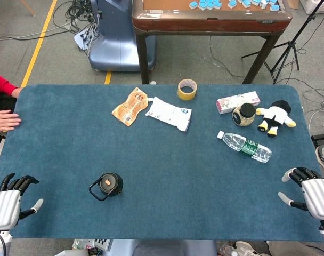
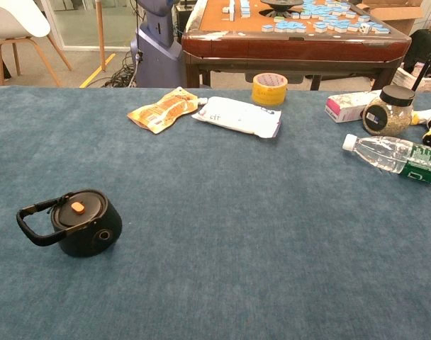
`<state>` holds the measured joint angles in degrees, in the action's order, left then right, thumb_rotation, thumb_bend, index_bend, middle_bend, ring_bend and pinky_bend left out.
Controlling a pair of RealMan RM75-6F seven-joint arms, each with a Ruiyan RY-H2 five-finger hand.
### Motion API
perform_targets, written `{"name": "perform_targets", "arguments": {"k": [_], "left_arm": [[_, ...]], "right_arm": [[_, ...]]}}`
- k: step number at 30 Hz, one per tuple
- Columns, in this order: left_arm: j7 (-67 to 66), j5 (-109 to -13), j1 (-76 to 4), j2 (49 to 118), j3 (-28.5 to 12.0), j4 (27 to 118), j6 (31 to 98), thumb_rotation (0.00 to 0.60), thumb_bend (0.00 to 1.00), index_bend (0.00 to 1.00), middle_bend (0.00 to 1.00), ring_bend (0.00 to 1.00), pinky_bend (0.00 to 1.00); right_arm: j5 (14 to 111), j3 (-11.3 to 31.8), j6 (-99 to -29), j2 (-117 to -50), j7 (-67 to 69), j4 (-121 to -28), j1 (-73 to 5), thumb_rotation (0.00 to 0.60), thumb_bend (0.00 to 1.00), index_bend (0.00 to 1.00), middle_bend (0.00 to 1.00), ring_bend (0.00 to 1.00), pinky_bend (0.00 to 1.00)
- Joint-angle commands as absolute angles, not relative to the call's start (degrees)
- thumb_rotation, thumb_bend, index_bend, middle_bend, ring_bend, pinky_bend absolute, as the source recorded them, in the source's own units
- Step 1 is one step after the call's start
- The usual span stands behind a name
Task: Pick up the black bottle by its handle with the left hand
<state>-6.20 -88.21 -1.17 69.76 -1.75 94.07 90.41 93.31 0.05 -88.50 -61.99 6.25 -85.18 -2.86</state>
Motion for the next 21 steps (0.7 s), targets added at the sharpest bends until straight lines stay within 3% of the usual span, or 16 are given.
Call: {"name": "perform_targets", "arguments": {"k": [1,13,21], "left_arm": [[-6.2,-88.2,-1.2,69.8,-1.8,94.0,90.3,0.6,0.19,0.37,0.32,0.32,0.09],[-3.3,-92.2,-3.6,69.0,-1.4,91.1,88.8,0.6,0.19,0.36,0.32,0.32,0.09],[-1.3,-96.8,-7.8,69.8,0.1,87.4,84.4,0.6,0.19,0.29,0.31,0.29,0.09]], "right_arm": [[93.3,0.1,-88.4,-62.0,6.1,-85.3,-2.9,0.6,0.19,0.48,0.42,0.3,0.39],[92.9,2.5,-92.1,-60.8,4.8,-86.7,-2.6,0.6,0.19,0.48,0.42,0.3,0.39],[91.3,4.2,-93.9,-59.5,2.6,-89.1,-2.1,0.6,0.19,0.48,0.42,0.3,0.39]]}}
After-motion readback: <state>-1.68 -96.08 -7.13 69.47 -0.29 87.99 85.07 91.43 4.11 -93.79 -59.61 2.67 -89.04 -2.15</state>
